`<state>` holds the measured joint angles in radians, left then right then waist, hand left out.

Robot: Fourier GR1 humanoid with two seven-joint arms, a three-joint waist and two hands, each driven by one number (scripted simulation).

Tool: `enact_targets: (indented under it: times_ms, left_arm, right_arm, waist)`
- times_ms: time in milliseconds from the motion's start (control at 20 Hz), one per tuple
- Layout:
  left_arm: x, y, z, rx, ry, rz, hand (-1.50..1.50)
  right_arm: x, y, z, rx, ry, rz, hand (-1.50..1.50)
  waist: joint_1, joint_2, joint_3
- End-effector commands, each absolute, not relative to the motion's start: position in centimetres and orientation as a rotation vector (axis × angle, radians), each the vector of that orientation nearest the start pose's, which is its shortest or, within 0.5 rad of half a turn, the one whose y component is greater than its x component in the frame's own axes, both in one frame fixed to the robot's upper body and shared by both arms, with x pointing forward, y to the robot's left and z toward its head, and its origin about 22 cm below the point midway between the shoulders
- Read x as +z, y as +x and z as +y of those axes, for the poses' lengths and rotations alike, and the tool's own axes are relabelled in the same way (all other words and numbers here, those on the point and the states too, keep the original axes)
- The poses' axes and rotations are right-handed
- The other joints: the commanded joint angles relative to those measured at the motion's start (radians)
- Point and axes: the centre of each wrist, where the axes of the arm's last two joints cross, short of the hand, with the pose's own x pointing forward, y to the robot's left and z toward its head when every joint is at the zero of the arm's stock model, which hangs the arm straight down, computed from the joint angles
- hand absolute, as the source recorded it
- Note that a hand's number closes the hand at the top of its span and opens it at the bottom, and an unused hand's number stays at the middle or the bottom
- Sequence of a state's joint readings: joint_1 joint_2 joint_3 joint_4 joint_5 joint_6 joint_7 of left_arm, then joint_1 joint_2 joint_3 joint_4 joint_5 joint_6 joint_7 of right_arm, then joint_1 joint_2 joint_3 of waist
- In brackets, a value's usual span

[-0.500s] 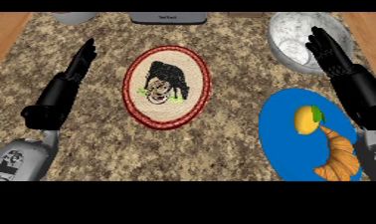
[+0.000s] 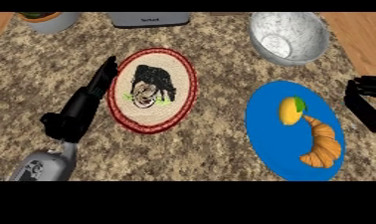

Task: Pick the lemon from the plate and place it in the bowl

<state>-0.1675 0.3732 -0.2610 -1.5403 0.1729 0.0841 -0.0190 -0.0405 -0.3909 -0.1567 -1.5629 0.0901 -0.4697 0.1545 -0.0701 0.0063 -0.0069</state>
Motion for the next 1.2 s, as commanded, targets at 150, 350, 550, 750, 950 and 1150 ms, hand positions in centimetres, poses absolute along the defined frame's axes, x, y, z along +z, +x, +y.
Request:
enact_targets:
  times_ms: [150,350,550,750,950,1150]
  left_arm:
    - [2.6,25.0,22.0,-0.373,-0.161,-1.582,0.00]
    - [3.4,26.8,21.5,-0.368,-0.172,-1.591,0.00]
    - [3.9,26.7,21.0,-0.388,-0.169,-1.601,0.00]
    - [4.1,26.8,20.4,-0.377,-0.180,-1.598,0.00]
    - [2.7,25.6,19.4,-0.399,-0.173,-1.574,0.00]
    - [3.3,25.6,19.7,-0.396,-0.182,-1.574,0.00]
  right_arm:
    - [0.2,22.3,-31.1,-0.353,-1.166,-1.327,-1.50]
    - [1.8,24.5,-32.0,-0.129,-1.215,-1.154,-1.50]
    - [4.0,24.8,-33.3,0.061,-1.218,-0.887,-1.50]
    - [5.7,25.8,-32.3,0.252,-1.029,-0.636,-1.50]
    - [9.9,28.3,-30.6,0.317,-0.837,-0.520,-1.50]
    - [12.5,30.0,-29.2,0.326,-0.740,-0.424,-1.50]
  waist:
    - [0.072,-0.007,0.004]
    - [0.077,-0.002,0.002]
    - [0.077,-0.003,-0.001]
    - [0.080,-0.006,-0.001]
    - [0.095,-0.009,0.000]
    - [0.091,-0.009,0.003]
